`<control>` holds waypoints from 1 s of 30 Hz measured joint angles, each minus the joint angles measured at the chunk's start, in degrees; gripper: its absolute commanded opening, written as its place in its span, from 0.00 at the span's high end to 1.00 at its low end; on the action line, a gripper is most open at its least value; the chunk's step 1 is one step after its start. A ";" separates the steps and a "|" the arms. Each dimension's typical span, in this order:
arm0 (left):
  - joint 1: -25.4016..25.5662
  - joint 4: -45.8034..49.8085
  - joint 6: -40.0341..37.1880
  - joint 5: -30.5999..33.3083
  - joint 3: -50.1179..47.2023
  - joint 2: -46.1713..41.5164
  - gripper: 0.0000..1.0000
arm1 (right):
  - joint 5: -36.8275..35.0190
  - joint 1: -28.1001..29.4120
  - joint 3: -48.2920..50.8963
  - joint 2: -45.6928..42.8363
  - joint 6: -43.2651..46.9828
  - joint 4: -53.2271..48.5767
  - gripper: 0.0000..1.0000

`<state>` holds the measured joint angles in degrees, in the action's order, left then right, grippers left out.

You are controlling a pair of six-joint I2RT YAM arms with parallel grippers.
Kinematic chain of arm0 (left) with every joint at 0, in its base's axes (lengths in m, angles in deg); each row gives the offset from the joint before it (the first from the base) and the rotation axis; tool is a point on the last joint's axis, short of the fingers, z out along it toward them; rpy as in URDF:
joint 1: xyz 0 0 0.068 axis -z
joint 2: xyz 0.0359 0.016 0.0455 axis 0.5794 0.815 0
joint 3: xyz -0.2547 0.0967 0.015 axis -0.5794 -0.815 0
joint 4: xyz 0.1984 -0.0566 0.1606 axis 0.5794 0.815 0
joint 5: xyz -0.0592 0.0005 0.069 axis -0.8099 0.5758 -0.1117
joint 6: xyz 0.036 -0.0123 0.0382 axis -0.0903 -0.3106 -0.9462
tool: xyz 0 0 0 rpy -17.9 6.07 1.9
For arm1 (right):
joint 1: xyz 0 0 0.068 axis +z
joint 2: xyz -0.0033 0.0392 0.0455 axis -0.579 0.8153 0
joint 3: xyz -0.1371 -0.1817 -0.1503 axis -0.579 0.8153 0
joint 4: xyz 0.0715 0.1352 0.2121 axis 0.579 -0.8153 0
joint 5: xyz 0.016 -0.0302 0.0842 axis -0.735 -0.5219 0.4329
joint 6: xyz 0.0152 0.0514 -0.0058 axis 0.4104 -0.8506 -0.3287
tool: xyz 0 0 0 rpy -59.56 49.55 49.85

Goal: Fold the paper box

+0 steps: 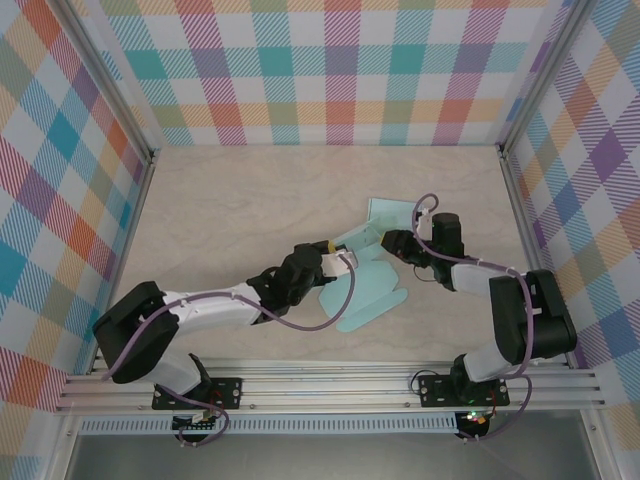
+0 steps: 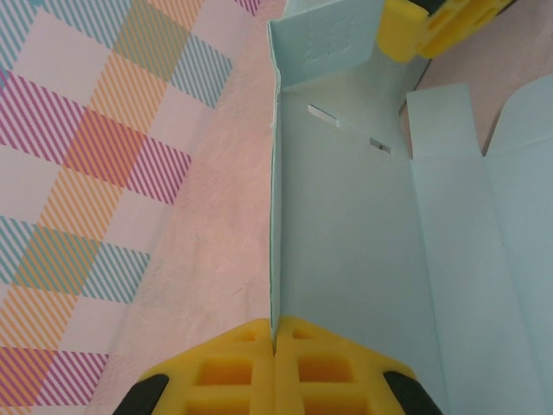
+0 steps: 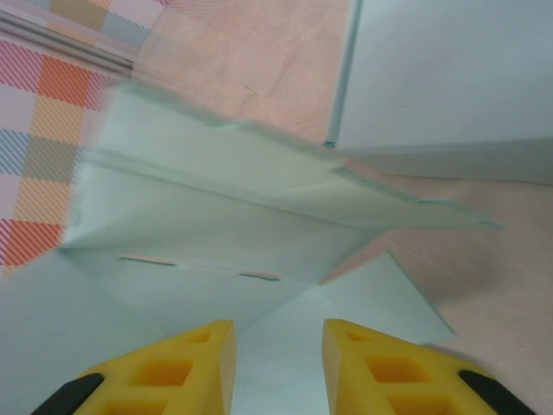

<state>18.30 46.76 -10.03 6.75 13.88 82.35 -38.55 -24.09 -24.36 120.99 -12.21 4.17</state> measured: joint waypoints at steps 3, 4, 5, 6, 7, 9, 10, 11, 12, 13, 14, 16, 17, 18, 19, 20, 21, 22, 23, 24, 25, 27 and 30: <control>-0.02 -0.02 0.02 0.15 1.11 1.66 1.00 | 0.00 1.11 0.44 0.13 -0.66 1.18 0.67; -0.04 -0.04 0.02 0.15 1.42 2.03 1.00 | 0.00 1.46 0.57 0.33 -0.90 1.62 0.67; -0.04 -0.04 0.02 0.15 1.62 2.32 1.00 | -0.02 1.64 0.63 0.63 -1.09 1.95 0.66; -0.04 -0.02 0.02 0.17 1.79 2.47 1.00 | -0.11 1.86 0.68 0.94 -1.22 2.23 0.64; -0.04 -0.02 0.02 0.17 1.90 2.62 1.00 | -0.44 1.90 0.76 1.03 -1.25 2.21 0.62; -0.04 -0.04 0.02 0.20 1.90 2.64 1.00 | -1.68 1.99 0.79 1.01 -1.01 1.38 0.60; -0.04 -0.04 0.02 0.17 1.90 2.64 1.00 | -2.69 1.97 0.79 0.92 -0.70 0.52 0.60; -0.04 -0.04 0.02 0.17 1.90 2.64 1.00 | -3.67 1.97 0.79 0.81 -0.26 -0.46 0.60; -0.02 -0.04 0.02 0.13 1.90 2.64 1.00 | -4.74 1.92 0.81 0.66 0.26 -1.51 0.60; -0.04 -0.04 0.02 0.13 1.90 2.62 1.00 | -5.70 1.92 0.81 0.52 0.61 -2.43 0.60; -0.04 -0.04 0.02 0.13 1.90 2.60 1.00 | -6.34 1.84 0.81 0.44 0.96 -3.04 0.60; -0.04 -0.04 0.00 0.13 1.90 2.43 1.00 | -7.58 1.81 0.81 0.44 1.64 -4.00 0.60; -0.04 -0.04 0.00 0.13 1.90 2.34 1.00 | -8.02 1.75 0.79 0.44 1.84 -4.35 0.59; -0.04 -0.04 0.00 0.13 1.90 2.25 1.00 | -8.39 1.64 0.79 0.46 2.01 -4.61 0.59; -0.02 -0.04 0.00 0.13 1.88 2.14 1.00 | -8.70 1.53 0.74 0.63 2.23 -4.85 0.59; -0.04 -0.04 0.00 0.13 1.88 2.08 1.00 | -9.03 1.49 0.66 0.92 2.45 -5.01 0.58; -0.04 -0.04 0.00 0.13 1.88 1.97 1.00 | -9.31 1.49 0.48 1.36 2.71 -5.27 0.57; -0.04 -0.04 0.00 0.13 1.88 1.92 1.00 | -9.64 1.49 0.17 1.97 2.93 -5.60 0.56; -0.04 -0.02 0.00 0.13 1.88 1.88 1.00 | -9.90 1.49 -0.13 2.62 3.10 -5.81 0.55; -0.04 -0.04 0.00 0.13 1.88 1.86 1.00 | -10.05 1.49 -0.50 3.39 3.32 -5.90 0.54; -0.04 -0.04 0.00 0.13 1.88 1.84 1.00 | -10.12 1.44 -0.81 4.13 3.43 -5.92 0.54; -0.04 -0.02 0.00 0.13 1.88 1.73 1.00 | -10.12 1.44 -1.27 5.40 3.50 -5.90 0.54; -0.04 -0.04 0.00 0.13 1.88 1.51 1.00 | -9.66 1.44 -1.86 6.75 3.48 -5.66 0.55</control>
<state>18.26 46.71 -10.03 6.88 15.76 83.85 -48.21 -22.65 -26.22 127.75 -8.73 -1.49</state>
